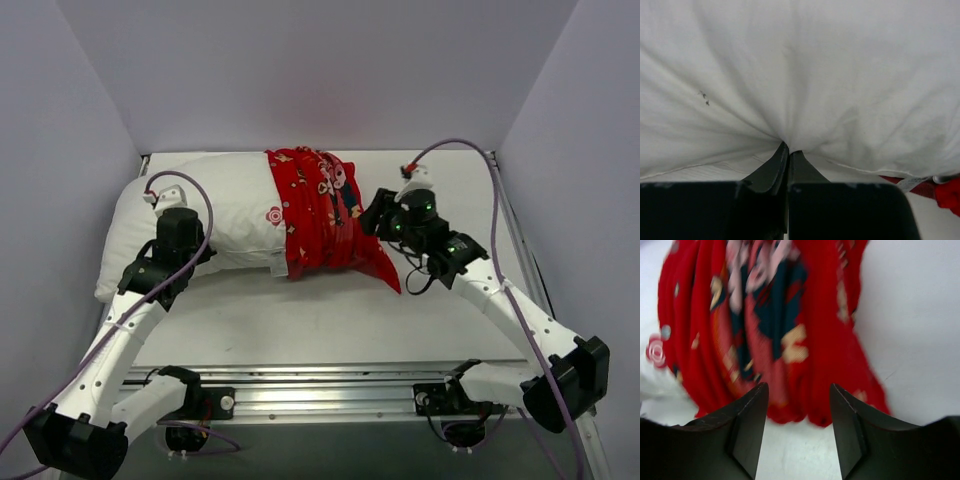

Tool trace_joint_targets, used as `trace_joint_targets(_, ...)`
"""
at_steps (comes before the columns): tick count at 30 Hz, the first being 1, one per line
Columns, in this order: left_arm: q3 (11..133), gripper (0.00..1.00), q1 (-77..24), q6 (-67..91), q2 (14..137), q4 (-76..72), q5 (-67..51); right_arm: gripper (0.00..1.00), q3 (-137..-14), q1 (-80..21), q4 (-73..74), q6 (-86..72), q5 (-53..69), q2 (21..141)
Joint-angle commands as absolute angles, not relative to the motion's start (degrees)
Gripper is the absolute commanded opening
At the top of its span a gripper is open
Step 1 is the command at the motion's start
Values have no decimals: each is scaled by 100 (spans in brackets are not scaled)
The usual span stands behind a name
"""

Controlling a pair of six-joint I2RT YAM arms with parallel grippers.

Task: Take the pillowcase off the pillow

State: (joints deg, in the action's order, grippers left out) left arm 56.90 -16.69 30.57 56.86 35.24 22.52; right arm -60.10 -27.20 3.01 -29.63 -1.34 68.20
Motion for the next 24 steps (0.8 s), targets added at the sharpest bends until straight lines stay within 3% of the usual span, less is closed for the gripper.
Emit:
trace_joint_targets(1,5827,2,-1977,3050,5493,3155,2074,51,-5661,-3600,377,-3128,-710,7057)
trace_joint_targets(2,5836,2,-1995,3067,5493,3155,2083,57,-5564,-3708,395,-3190,-851,7092)
trace_joint_targets(7,5976,2,-1995,3059,5546,3208,2162,70,-4844,-3815,676,-3568,-1712,6979)
trace_joint_targets(11,6108,2,-1995,2980,5651,3287,2188,85,-4624,-3273,1046,-3568,-1987,6838)
trace_joint_targets(17,6126,2,-1995,2900,5625,3322,2180,96,-4306,-2505,-50,-2964,-476,6652)
trace_joint_targets(24,6187,2,-1995,2856,5678,3401,2162,96,-4465,-2557,-720,-2321,1282,7444)
